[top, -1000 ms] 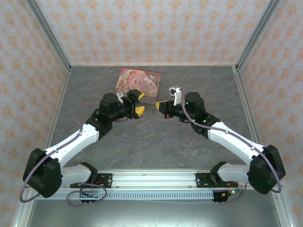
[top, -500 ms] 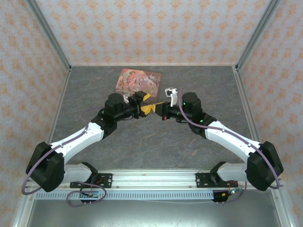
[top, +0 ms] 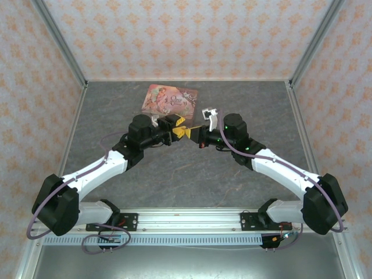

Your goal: Unlock the padlock with the key

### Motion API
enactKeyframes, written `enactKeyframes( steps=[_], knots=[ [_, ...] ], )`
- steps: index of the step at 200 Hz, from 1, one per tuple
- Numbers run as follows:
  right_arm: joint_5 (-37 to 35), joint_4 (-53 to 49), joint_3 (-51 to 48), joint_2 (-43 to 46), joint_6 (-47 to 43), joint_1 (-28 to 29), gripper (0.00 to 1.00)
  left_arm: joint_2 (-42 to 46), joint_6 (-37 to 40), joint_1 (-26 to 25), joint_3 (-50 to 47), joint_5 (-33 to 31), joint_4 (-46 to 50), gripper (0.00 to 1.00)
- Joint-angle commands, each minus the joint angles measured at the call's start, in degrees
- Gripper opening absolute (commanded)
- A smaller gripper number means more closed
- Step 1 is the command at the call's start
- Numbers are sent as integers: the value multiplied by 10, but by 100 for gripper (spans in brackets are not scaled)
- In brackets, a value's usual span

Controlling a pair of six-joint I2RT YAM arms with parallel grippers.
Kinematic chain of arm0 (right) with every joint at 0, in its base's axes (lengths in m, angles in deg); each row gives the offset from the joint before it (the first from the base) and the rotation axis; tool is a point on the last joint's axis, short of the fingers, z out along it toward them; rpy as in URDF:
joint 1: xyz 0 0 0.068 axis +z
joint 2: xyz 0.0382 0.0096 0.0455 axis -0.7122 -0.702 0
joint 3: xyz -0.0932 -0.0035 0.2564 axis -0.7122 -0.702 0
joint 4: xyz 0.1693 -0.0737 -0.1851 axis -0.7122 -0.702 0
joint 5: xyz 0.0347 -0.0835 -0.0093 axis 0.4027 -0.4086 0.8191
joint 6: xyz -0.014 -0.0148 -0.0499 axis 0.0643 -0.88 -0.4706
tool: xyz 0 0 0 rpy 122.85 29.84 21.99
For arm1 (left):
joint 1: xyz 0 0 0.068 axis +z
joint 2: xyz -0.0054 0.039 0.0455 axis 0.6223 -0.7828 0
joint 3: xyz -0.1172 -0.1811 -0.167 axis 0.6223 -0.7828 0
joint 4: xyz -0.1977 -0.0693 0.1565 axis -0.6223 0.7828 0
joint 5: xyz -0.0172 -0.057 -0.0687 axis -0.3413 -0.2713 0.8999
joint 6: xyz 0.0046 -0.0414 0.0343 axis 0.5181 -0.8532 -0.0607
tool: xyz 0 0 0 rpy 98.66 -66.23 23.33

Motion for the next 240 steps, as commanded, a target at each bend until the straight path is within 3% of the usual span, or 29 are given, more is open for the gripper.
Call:
enactKeyframes(
  steps=[1,99,180,189,208,240],
  knots=[
    [5,25,14,8,4,2,0,-2,-3,-3,2,-9,-8,36],
    [-13,35,-5,26,7,3,0,-10,1,-3,2,-6,-4,23],
    [-23,18,-4,24,4,3,0,-12,17,-3,7,-6,-1,6],
    [-26,12,-4,25,5,3,0,-10,34,-3,11,-8,7,3],
    [-41,5,-4,34,11,3,16,-1,104,-3,34,-22,47,0],
    [-41,11,-11,64,32,-4,34,27,318,-3,110,-79,186,0]
  ],
)
